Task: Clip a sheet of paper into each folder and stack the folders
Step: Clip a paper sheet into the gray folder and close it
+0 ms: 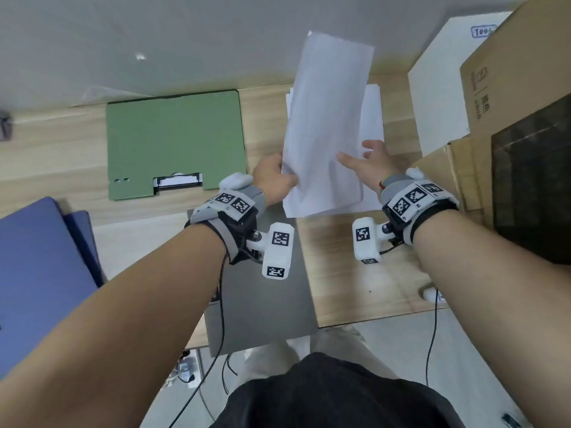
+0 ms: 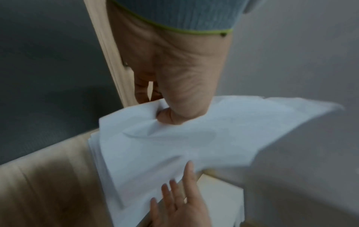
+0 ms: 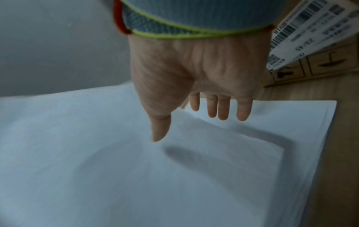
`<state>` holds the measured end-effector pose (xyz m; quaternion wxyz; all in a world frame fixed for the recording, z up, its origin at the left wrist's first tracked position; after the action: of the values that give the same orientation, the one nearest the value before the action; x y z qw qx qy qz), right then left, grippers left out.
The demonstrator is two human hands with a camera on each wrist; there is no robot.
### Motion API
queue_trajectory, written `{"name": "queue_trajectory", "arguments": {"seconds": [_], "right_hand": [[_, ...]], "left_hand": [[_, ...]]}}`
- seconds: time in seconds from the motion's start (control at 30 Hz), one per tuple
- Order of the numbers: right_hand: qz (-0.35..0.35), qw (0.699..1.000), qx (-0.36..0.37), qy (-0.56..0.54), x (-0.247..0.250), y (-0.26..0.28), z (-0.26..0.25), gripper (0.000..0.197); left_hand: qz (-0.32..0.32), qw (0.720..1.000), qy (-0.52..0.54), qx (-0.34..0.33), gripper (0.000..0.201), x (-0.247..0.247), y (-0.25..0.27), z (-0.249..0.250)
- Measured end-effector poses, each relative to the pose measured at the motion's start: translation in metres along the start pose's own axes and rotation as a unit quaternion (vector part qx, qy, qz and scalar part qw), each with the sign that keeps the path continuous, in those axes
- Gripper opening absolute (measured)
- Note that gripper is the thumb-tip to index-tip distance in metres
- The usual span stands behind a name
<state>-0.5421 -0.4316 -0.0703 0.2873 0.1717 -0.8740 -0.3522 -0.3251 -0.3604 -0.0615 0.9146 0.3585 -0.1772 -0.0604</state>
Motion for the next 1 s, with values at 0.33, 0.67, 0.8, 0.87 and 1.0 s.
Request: {"name": "queue_trajectory", "arguments": {"seconds": [0.33, 0.67, 0.8, 0.87, 1.0], "right_hand": [[-0.018, 0.996, 0.022, 0.089, -0.038, 0.025, -0.02, 0.058], [0.029, 0.982, -0.128, 0.135, -0.03, 0.049, 0.082, 0.073], [0.037, 0.976, -0.15, 0.156, -0.027, 0.059, 0.099, 0.07], [0.045, 0.977, -0.15, 0.144, -0.025, 0.059, 0.103, 0.07], [0.055, 0.981, -0.147, 0.115, -0.021, 0.061, 0.102, 0.066]], "left_hand": [[0.093, 0.989, -0.068, 0.088, 0.036, 0.078, 0.063, -0.094], [0.02, 0.903, -0.424, 0.068, 0.114, 0.075, 0.059, -0.161], [0.019, 0.889, -0.452, 0.067, 0.108, 0.074, 0.049, -0.159], [0.031, 0.895, -0.44, 0.067, 0.106, 0.076, 0.048, -0.157], [0.045, 0.918, -0.387, 0.071, 0.1, 0.082, 0.046, -0.154]]}}
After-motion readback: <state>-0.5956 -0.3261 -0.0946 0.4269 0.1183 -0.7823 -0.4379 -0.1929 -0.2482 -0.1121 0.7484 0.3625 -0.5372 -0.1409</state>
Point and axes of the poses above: each hand's wrist, its own y-axis away from the middle knuckle, its own x-axis out of the back of the hand, z = x × y, the point moved 9 cm from there along -y, towards the middle knuckle, and after that the axes turned 8 degrees about -z, right-handed, at the moved point
